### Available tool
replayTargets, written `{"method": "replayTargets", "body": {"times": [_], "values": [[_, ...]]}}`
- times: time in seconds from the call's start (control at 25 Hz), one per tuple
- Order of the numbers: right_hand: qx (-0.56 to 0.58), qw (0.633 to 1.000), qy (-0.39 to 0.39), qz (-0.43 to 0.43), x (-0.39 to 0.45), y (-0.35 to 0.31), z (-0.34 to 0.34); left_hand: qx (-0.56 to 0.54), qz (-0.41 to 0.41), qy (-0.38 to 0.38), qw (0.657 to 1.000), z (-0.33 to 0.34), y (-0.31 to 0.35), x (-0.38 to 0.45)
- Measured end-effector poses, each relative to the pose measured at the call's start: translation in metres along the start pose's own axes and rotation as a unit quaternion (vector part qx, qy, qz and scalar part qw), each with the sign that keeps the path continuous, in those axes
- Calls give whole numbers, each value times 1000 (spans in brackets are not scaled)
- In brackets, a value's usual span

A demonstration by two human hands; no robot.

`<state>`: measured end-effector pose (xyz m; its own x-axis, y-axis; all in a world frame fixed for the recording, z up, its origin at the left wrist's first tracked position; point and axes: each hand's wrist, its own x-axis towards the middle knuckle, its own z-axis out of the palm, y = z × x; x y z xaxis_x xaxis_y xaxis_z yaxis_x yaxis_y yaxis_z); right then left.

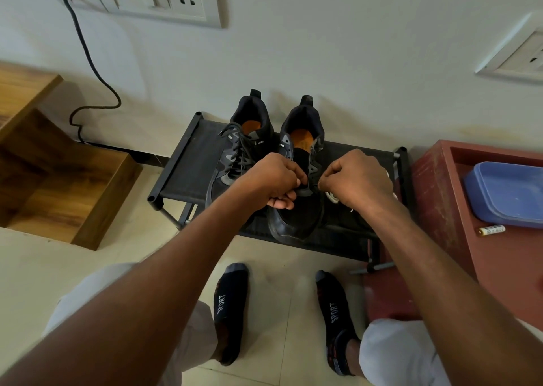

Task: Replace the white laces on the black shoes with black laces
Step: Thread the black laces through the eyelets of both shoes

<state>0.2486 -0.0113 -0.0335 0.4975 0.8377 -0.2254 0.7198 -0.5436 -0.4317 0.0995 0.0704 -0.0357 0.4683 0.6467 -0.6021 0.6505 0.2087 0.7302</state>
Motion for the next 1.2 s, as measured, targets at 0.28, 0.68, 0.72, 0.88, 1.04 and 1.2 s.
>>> {"method": "replayTargets", "body": {"times": [0.28, 0.68, 0.72, 0.88, 1.04, 1.2], "values": [[-8, 1000, 18, -16, -5, -7, 7, 18, 19, 12, 1000, 4, -3, 2], [-37, 998, 27, -49, -10, -12, 11, 125, 55, 10, 991, 3, -6, 8], [-37, 997, 24, -62, -10, -14, 12, 125, 59, 9, 990, 3, -7, 8], [-65, 996, 2, -60, -9, -16, 10, 118, 77, 22, 990, 4, -8, 10], [-51, 996, 29, -65, -12, -16, 11, 129, 87, 36, 987, 8, -8, 15], [-52, 991, 73, -100, -15, -20, 14, 149, 102, 30, 983, 7, -10, 17]]}}
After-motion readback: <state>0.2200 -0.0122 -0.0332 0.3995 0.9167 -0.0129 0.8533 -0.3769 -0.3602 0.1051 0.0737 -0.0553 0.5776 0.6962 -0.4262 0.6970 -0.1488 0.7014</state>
